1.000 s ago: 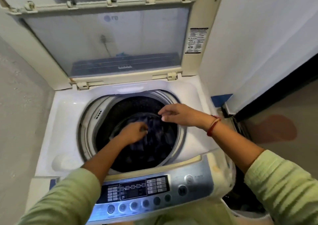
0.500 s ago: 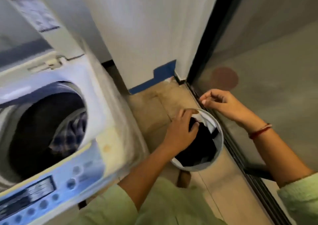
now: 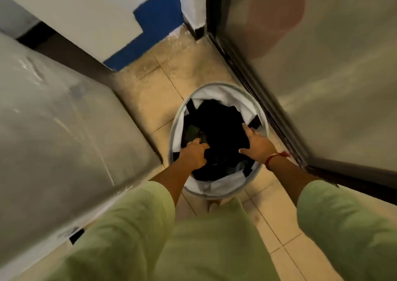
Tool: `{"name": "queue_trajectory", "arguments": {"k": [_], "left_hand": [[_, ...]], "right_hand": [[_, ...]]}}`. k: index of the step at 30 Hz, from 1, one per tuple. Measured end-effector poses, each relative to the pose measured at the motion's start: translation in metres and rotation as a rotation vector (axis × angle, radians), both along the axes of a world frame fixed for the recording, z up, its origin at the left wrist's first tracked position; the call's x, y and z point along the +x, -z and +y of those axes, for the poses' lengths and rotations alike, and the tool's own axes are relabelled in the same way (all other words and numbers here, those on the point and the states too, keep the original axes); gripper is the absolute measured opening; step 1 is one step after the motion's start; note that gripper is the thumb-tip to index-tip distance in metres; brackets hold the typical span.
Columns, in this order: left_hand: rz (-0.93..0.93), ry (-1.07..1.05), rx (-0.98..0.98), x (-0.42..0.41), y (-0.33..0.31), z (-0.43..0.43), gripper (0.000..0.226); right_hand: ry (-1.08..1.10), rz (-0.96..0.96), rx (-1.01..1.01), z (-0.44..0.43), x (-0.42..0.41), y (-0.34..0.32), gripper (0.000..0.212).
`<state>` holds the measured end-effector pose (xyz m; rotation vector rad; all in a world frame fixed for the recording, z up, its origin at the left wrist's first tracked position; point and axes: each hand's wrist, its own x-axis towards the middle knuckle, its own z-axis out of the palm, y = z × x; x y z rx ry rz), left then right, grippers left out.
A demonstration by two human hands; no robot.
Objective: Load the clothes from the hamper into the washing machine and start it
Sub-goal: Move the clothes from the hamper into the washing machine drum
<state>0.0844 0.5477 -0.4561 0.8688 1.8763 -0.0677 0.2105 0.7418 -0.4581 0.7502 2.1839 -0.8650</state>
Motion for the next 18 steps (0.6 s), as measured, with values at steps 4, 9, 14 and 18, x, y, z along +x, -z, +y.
{"name": "queue_trajectory", "arguments": {"k": [4, 9, 14, 18], "left_hand": [[0.0, -0.016, 0.011, 0.008, 0.048, 0.003, 0.058], [-0.069, -0.192, 0.026, 0.015, 0.069, -0.002, 0.067], [-0.03, -0.316, 0.078, 0.01, 0.069, -0.011, 0.059], [-0.223, -0.533, 0.184, 0.01, 0.044, -0.028, 0.026]], "right_hand": [[-0.072, -0.06, 0.125, -0.015, -0.012, 0.064, 0.112], [0.192, -0.092, 0.005, -0.022, -0.038, 0.115, 0.126], [0.029, -0.161, 0.183, -0.023, -0.045, 0.134, 0.069], [0.218, 0.065, 0.201, -0.035, -0.047, 0.083, 0.016]]}}
